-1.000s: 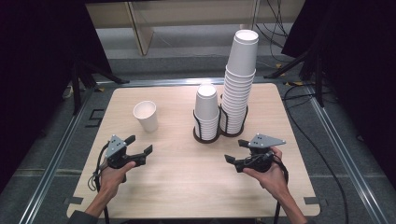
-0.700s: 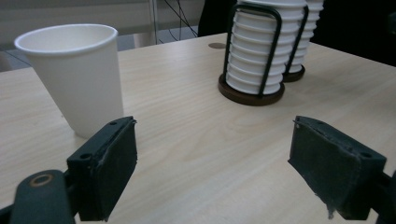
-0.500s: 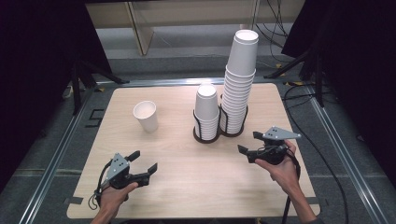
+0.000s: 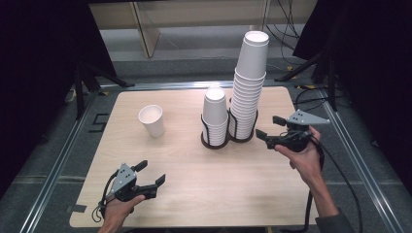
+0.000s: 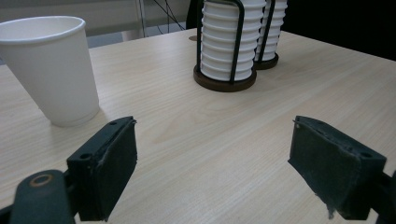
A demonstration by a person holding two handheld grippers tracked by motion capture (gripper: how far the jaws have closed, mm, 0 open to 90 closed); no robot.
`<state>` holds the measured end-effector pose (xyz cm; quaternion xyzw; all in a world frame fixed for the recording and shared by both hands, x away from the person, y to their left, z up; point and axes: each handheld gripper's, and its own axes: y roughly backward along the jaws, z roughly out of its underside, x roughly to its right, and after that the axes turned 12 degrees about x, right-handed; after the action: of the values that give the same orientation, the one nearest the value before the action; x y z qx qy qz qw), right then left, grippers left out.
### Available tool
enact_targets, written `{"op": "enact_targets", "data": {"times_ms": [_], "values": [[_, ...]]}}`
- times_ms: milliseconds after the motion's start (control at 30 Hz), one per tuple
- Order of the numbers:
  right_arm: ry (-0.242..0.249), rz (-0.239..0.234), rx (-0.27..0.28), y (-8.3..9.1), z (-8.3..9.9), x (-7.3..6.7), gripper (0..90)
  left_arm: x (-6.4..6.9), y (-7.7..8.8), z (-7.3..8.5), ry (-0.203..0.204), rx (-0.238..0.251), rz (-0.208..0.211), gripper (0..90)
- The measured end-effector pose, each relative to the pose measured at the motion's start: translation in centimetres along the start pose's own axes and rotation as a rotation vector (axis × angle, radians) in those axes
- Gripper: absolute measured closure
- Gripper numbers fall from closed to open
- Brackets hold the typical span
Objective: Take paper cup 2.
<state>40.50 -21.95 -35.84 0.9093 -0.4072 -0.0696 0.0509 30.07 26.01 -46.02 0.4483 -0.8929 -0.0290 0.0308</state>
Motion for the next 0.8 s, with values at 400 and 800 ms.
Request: {"op": "enact_targets", "data": {"times_ms": [400,800], "values": [[0.015,-0.005,0.098,-1.5,-7.4,2.1,15.9,0.0,-0.4,0.4,-0.017,-0.022,0.038,14.5],[0.021,-0.010,0.108,-4.3,-12.4,3.1,15.4,0.2,-0.4,0.3,-0.010,-0.046,0.037,14.5]]}}
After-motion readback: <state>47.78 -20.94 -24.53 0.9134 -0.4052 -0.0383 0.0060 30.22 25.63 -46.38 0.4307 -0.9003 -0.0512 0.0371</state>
